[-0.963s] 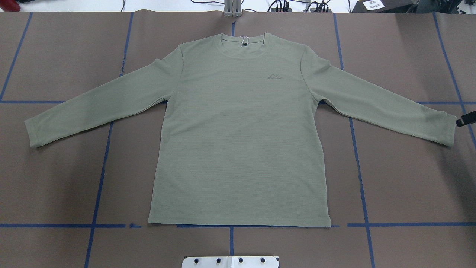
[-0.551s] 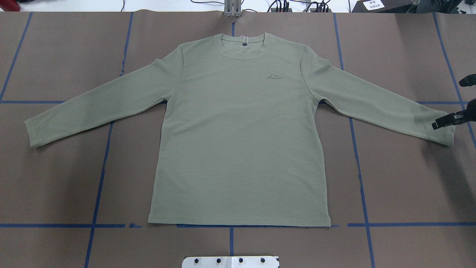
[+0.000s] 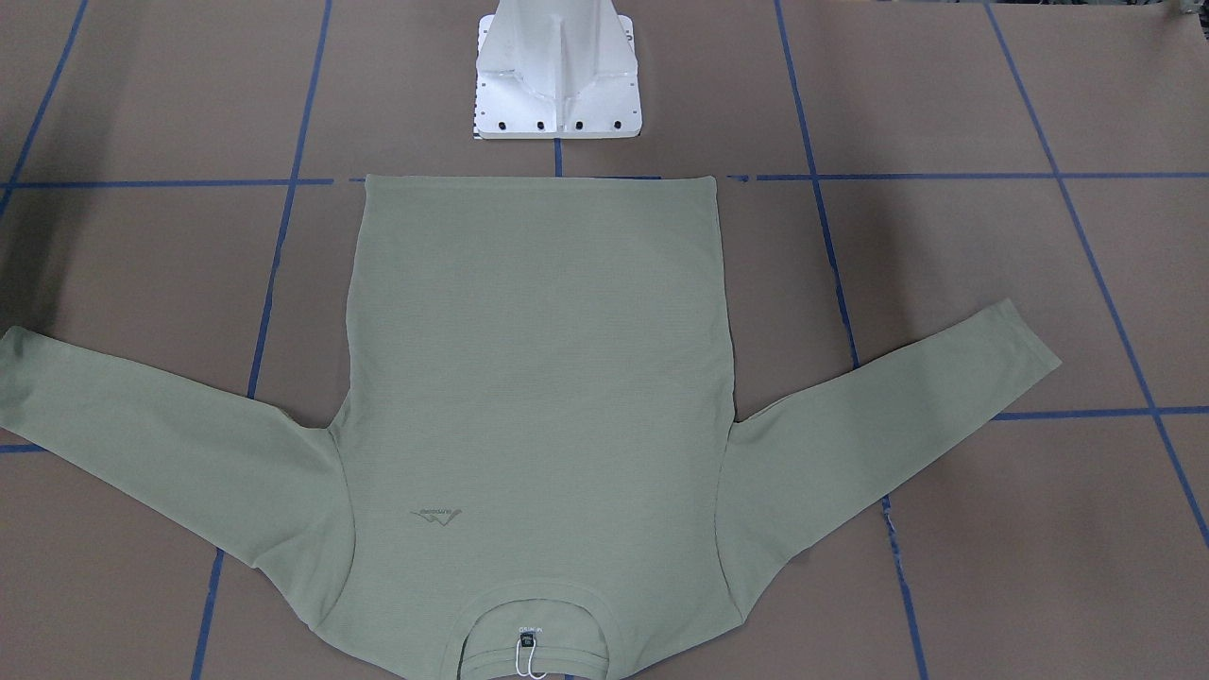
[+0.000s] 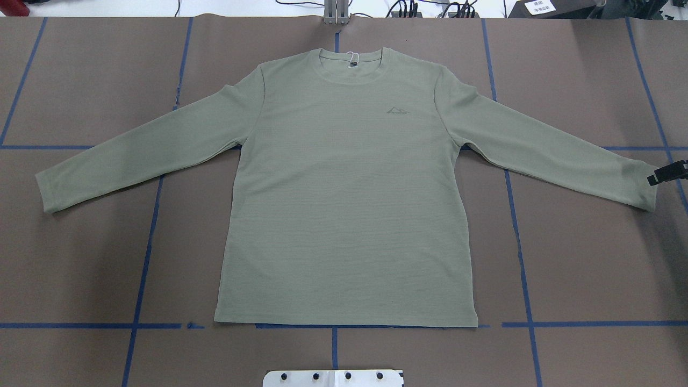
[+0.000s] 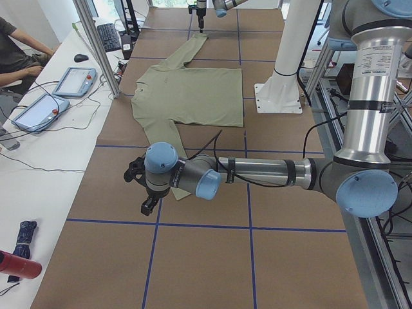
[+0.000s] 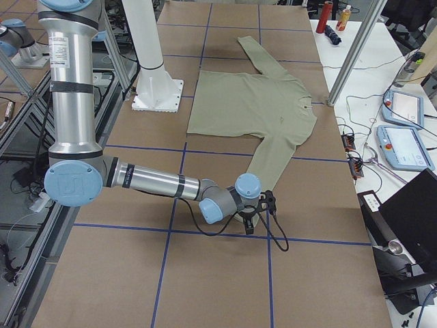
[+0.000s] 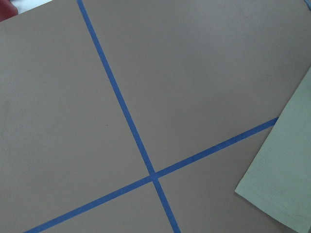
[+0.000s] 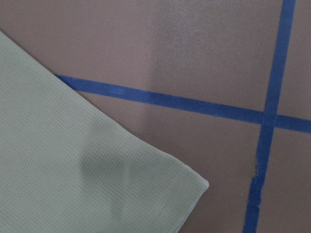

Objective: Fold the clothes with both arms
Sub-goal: 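Lower the right gripper onto the cuff of the sleeve nearest it and grasp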

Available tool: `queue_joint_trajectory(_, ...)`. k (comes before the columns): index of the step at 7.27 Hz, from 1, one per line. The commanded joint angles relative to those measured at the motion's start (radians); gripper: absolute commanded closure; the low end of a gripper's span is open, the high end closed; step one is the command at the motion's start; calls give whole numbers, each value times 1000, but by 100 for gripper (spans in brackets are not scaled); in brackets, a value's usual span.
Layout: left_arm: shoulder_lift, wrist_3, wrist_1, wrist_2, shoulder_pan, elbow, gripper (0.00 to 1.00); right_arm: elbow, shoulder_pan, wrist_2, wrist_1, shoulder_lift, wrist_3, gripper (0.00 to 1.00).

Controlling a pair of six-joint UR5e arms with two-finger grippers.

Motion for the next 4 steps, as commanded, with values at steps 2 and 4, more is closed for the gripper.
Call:
queue_joint_trajectory(2, 0, 3, 0, -2, 0, 3, 0, 1, 10, 9, -20, 24, -3, 0)
queue_joint_trajectory(4, 3, 4, -14, -2, 0, 4, 0, -2, 1, 4, -24, 26, -5, 0)
